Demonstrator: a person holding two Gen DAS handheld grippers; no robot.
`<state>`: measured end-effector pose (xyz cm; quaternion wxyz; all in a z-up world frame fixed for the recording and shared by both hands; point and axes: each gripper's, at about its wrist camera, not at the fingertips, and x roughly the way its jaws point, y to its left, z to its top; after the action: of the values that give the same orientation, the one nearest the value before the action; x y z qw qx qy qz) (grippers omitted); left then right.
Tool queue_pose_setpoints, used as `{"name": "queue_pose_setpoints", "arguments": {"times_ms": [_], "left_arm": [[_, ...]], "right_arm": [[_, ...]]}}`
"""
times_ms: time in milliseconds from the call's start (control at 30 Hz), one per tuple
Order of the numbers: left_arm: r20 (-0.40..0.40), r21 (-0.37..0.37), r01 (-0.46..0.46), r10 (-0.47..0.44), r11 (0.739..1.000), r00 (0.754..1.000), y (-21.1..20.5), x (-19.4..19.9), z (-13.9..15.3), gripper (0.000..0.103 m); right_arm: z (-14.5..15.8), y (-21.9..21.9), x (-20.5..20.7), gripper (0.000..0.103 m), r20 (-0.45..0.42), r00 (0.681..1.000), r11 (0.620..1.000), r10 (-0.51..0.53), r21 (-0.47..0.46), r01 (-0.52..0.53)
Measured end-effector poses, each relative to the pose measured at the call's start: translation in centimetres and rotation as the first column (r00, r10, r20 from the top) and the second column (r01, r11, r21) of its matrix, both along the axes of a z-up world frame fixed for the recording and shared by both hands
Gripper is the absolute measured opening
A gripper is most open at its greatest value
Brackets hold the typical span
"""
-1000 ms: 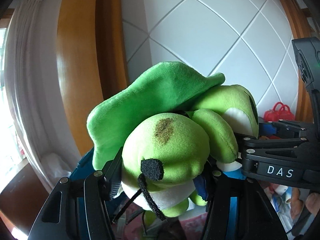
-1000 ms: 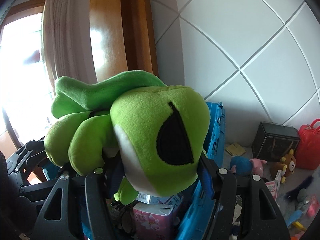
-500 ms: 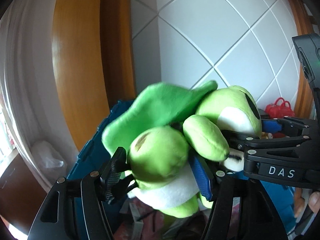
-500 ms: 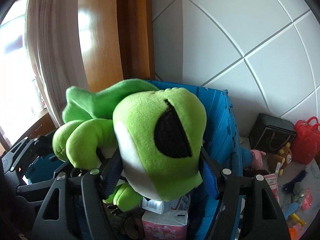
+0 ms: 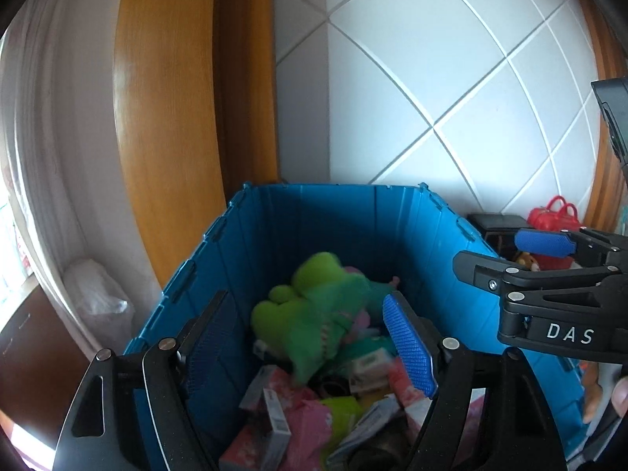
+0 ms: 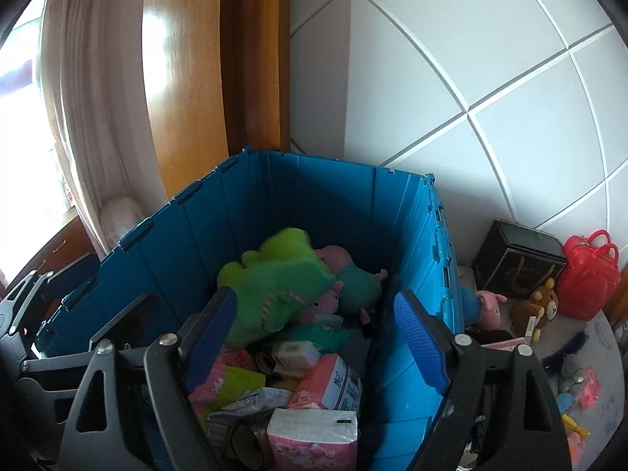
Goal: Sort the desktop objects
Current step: 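Withdraw both tools from the crate back over the table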
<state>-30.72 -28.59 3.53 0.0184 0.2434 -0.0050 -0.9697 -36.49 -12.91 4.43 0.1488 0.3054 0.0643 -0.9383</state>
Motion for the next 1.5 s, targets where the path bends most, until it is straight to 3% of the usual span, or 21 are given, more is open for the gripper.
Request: {"name": "queue_pose_setpoints", "arguments": {"times_ms": [200,300,633,933,1200,1500], "left_arm": [[0.01,0.009,-0.006,0.006,1.0,1.0,-0.1,1.0,0.1,0.079],[0.022,0.017,-0.014,0.013,1.0,1.0,-0.3,1.5,-0.1,0.08],[0.031,0.043,-0.028,0.027,0.999,0.999,0.3,3.8,-0.3,0.082],[0.036,0.064,-0.048,0.046,0.997,0.998,2.9,5.9,-0.4,0.082],[0.018,0.048,-0.061,0.06,0.997,0.998,9.1,8.1,0.4,0.082],[0.002,0.022,0.008,-0.008,1.0,1.0,22.0,10.7,0.4,0.083]], "right_arm": [[0.2,0.0,1.4,0.092,-0.004,1.0,1.0,-0.003,0.012,0.003],[0.3,-0.1,2.0,0.103,-0.006,1.0,1.0,-0.004,0.018,0.005],[0.7,0.9,4.9,0.103,-0.02,1.0,0.999,-0.022,0.033,0.023],[1.0,5.0,8.1,0.103,-0.042,0.998,0.999,-0.048,0.02,0.048],[1.0,12.7,11.2,0.103,-0.057,0.995,0.996,-0.087,-0.019,0.086],[-0.4,25.4,15.4,0.103,-0.061,0.984,0.986,-0.165,-0.043,0.162]]}}
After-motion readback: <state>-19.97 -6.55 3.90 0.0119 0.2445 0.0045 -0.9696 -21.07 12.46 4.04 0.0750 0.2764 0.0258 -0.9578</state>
